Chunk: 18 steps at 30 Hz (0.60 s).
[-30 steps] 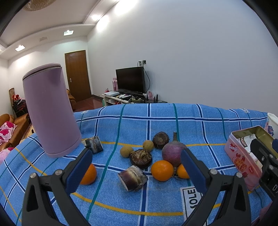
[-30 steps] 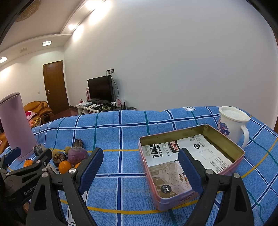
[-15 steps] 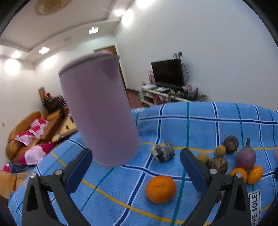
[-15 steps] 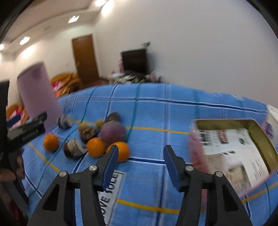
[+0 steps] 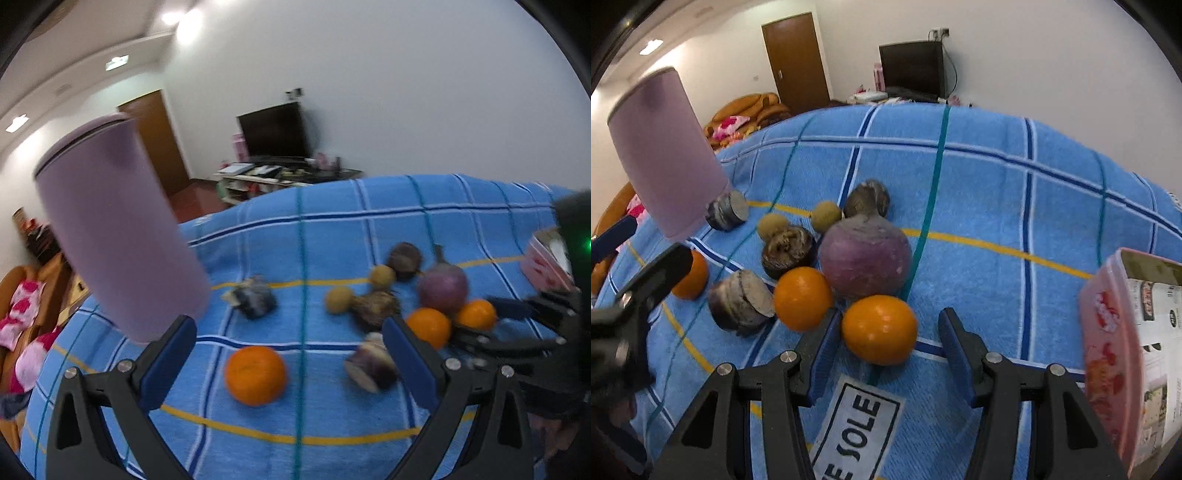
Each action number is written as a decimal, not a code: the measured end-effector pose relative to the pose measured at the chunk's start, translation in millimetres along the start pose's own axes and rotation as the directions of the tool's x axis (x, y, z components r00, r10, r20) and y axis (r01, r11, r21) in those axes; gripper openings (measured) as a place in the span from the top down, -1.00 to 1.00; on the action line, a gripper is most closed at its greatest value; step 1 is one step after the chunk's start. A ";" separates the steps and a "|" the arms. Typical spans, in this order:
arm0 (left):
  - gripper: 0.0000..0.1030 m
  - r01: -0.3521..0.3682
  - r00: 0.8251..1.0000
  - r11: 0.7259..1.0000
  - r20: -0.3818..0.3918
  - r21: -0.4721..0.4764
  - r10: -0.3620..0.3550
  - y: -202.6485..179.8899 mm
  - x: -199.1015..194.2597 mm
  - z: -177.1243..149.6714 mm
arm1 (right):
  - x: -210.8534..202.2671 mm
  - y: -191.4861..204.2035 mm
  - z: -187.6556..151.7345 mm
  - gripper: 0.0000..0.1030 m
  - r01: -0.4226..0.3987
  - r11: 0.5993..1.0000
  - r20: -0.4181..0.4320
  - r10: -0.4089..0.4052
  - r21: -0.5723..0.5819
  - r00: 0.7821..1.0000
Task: Organize fruits
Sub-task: 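Grasp an orange with the right tool while the left tool grasps the cut taro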
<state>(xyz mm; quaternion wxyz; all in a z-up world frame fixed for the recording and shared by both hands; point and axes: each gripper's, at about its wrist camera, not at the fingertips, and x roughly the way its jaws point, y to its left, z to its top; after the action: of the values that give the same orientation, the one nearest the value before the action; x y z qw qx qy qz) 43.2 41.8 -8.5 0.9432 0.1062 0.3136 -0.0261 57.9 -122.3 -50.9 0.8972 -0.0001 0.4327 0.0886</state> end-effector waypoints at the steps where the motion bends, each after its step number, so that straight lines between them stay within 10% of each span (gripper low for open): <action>1: -0.99 0.017 1.000 1.000 -0.006 0.005 -0.017 -3.3 -0.1 0.0 | 0.8 0.8 0.6 -0.08 0.002 1.000 -0.004 -0.002 -0.006 1.000; 3: -0.99 0.060 0.998 0.998 -0.025 0.021 -0.060 -8.7 1.8 -1.0 | 1.6 3.8 0.1 0.18 -0.007 1.000 -0.001 0.007 -0.018 1.000; 10: -0.94 0.142 0.989 0.986 -0.055 0.083 -0.138 -27.3 5.5 -9.2 | -30.6 -9.4 -17.5 0.18 -0.002 1.000 0.068 0.000 0.029 0.998; 18: -0.32 0.170 0.976 0.979 -0.156 0.108 -0.152 -38.9 32.1 -19.2 | -69.6 -27.3 -47.2 0.17 0.010 0.996 0.136 -0.022 0.091 0.990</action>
<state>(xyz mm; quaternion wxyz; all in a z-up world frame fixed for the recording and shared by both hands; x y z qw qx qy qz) 53.2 8.6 -49.8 0.9042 0.1390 0.3876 -0.1137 -16.9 -163.9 -28.4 0.9245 0.0430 0.3737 0.0615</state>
